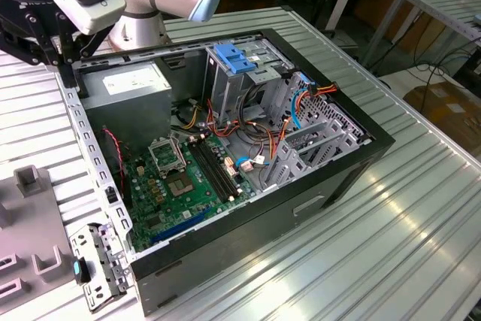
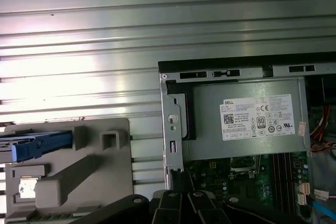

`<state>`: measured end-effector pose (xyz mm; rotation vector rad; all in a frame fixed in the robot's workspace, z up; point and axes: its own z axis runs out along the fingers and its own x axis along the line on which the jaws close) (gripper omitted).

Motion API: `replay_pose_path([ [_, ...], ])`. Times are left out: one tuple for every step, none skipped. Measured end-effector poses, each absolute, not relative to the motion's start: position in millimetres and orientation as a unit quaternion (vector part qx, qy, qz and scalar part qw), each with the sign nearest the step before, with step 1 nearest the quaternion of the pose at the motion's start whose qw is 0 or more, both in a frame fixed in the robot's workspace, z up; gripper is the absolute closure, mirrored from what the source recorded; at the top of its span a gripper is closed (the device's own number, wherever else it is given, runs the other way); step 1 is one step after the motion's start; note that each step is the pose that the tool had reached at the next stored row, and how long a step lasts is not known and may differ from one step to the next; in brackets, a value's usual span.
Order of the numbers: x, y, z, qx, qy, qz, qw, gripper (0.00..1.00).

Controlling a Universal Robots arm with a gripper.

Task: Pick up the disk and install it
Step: 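Reach for the disk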

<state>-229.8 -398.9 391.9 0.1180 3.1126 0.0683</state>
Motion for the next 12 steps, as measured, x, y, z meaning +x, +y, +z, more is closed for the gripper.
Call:
replay_pose_path([
  [-230.7, -398.9, 391.9, 0.038, 0.999, 0.022, 0.013, 0.89],
  [-231.3, -398.9, 391.9, 0.038, 0.999, 0.022, 0.013, 0.89],
  [-232.9, -398.9, 391.8, 0.038, 0.999, 0.022, 0.013, 0.89],
  [-234.0, -399.0, 391.8, 0.038, 0.999, 0.022, 0.013, 0.89],
  [-234.6, -398.9, 391.8, 0.038, 0.999, 0.022, 0.013, 0.89],
  [-236.1, -398.9, 391.8, 0.038, 0.999, 0.022, 0.013, 0.89],
  [-237.0, -399.0, 391.7, 0.038, 0.999, 0.022, 0.013, 0.89],
  [-237.7, -399.0, 391.7, 0.038, 0.999, 0.022, 0.013, 0.89],
  [-239.1, -398.9, 391.7, 0.038, 0.999, 0.022, 0.013, 0.89],
  [-240.2, -398.9, 391.7, 0.038, 0.999, 0.022, 0.013, 0.89],
  [-240.9, -398.9, 391.6, 0.038, 0.999, 0.022, 0.013, 0.89],
  [-241.6, -398.9, 391.6, 0.038, 0.999, 0.022, 0.013, 0.89],
])
